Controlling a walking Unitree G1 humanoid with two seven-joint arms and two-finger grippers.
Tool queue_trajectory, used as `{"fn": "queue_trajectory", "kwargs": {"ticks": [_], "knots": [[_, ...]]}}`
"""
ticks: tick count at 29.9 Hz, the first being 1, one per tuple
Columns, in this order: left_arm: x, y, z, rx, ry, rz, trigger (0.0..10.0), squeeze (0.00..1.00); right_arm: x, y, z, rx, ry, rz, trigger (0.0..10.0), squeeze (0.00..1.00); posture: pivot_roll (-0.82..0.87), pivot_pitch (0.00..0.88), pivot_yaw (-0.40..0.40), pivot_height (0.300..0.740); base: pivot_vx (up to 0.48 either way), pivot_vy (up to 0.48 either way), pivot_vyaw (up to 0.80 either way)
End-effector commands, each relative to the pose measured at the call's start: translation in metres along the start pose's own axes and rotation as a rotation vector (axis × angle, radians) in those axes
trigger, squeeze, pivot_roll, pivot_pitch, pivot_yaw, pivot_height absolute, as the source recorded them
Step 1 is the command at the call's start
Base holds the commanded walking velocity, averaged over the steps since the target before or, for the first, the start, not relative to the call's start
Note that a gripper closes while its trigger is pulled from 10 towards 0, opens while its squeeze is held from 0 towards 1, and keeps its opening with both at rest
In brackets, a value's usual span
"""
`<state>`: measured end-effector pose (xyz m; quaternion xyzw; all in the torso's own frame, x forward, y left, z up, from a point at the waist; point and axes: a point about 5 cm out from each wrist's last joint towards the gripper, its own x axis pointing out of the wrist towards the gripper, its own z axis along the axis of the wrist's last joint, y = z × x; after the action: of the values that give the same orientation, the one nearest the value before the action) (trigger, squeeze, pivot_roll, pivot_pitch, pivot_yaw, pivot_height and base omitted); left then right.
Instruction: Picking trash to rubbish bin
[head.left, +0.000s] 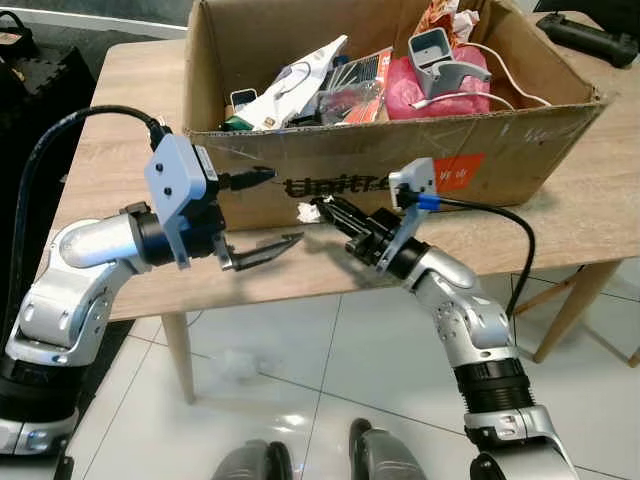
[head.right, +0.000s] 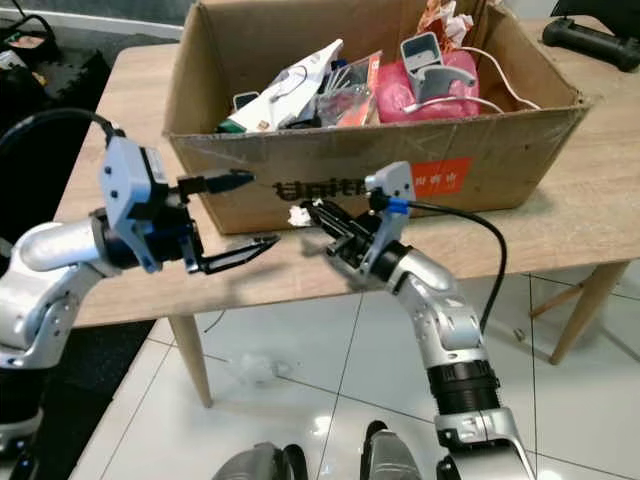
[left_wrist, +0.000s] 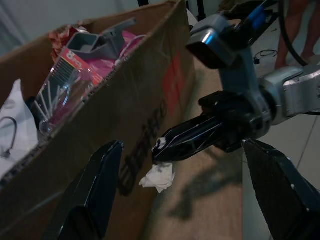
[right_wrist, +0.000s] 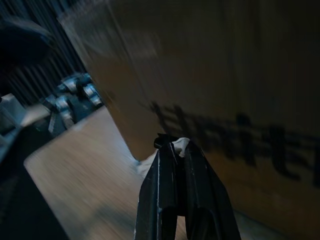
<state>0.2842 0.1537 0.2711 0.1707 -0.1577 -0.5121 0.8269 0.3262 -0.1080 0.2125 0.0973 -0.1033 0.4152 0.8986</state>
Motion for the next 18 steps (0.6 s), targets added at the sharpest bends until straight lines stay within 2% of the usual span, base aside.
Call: {"fn": "queue_trajectory", "kwargs": {"ticks": [1, 5, 10, 15, 18], "knots": [[-0.002, 0.005, -0.001, 0.005, -0.01, 0.043, 10.0, 0.0, -0.001, 0.009, 0.012, 0.024, -0.068, 0.07, 0.0, 0.0, -0.05, 0.195, 0.052, 0.74, 0.0, 0.0, 0.0], [-0.005, 0.012, 0.003, 0.02, -0.021, 0.075, 10.0, 0.0, -0.002, 0.018, 0.029, 0.058, -0.142, 0.147, 0.0, 0.0, -0.05, 0.191, 0.052, 0.74, 0.0, 0.0, 0.0], [-0.014, 0.024, 0.011, 0.016, -0.084, 0.134, 10.0, 0.0, -0.007, 0.036, 0.063, 0.088, -0.271, 0.299, 0.0, 0.0, -0.06, 0.178, 0.052, 0.74, 0.0, 0.0, 0.0], [-0.018, 0.029, 0.014, 0.018, -0.113, 0.17, 10.0, 0.0, -0.006, 0.037, 0.072, 0.065, -0.292, 0.31, 0.0, 0.0, -0.06, 0.175, 0.051, 0.74, 0.0, 0.0, 0.0], [-0.02, 0.034, 0.018, 0.017, -0.15, 0.199, 10.0, 0.0, -0.004, 0.032, 0.08, 0.026, -0.301, 0.281, 0.0, 0.0, -0.06, 0.166, 0.049, 0.74, 0.0, 0.0, 0.0]]}}
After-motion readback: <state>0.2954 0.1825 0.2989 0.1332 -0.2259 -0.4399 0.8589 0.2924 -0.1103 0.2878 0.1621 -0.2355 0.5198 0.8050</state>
